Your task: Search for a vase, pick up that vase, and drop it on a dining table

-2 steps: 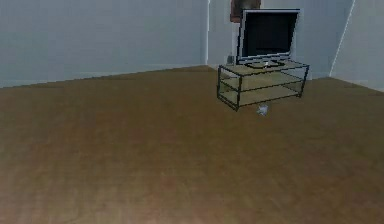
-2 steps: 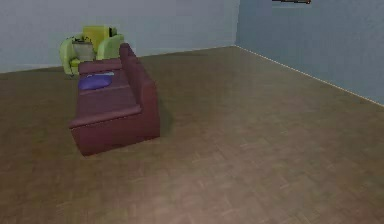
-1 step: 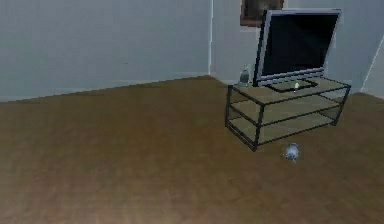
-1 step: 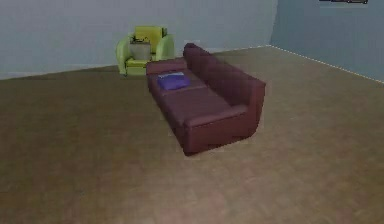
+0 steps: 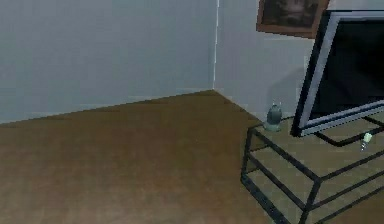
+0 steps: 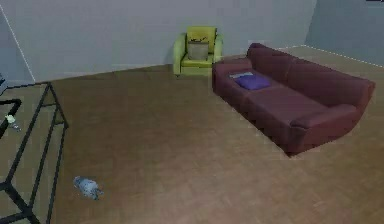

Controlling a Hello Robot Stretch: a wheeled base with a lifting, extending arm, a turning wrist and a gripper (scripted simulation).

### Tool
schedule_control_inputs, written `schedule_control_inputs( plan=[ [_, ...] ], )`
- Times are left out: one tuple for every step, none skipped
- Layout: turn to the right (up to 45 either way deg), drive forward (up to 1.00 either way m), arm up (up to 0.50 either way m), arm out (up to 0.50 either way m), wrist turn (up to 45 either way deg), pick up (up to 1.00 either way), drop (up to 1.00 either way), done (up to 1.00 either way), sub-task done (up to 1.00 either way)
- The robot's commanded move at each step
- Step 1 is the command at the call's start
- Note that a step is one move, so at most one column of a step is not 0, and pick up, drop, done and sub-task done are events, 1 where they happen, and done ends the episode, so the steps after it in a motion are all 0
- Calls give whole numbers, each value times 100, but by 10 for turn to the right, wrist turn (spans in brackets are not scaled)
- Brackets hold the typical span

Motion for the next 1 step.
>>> schedule_control_inputs(
  plan=[
    [-30, 0, 0, 0, 0, 0, 0, 0, 0]
  ],
)
